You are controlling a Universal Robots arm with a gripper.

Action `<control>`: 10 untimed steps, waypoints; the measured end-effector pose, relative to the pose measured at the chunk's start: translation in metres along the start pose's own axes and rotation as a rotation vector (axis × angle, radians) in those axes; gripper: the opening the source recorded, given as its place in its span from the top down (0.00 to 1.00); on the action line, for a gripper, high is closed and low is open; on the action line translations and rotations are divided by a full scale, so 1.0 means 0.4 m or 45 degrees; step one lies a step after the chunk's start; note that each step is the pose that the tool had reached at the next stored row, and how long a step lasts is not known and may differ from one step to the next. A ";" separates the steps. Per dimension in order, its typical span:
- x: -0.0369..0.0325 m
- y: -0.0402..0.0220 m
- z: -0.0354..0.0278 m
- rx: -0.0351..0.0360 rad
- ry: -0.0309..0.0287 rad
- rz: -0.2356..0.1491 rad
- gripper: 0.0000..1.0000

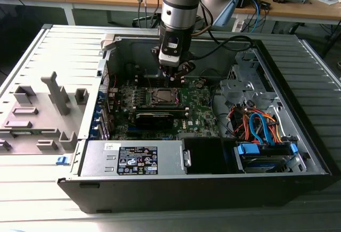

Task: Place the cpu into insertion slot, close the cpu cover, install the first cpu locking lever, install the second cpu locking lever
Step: 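Install the first cpu locking lever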

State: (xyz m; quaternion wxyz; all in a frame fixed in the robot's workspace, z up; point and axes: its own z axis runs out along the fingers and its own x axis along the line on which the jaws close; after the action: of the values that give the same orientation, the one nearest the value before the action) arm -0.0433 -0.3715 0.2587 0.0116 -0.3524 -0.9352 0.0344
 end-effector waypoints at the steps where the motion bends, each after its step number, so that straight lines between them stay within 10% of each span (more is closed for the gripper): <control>1: 0.000 0.000 0.000 0.0000 -0.0002 -0.004 0.89; 10: 0.000 0.000 0.000 0.0000 -0.0017 -0.025 0.89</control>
State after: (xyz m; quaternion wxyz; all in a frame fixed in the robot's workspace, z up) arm -0.0433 -0.3715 0.2587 0.0113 -0.3433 -0.9385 0.0345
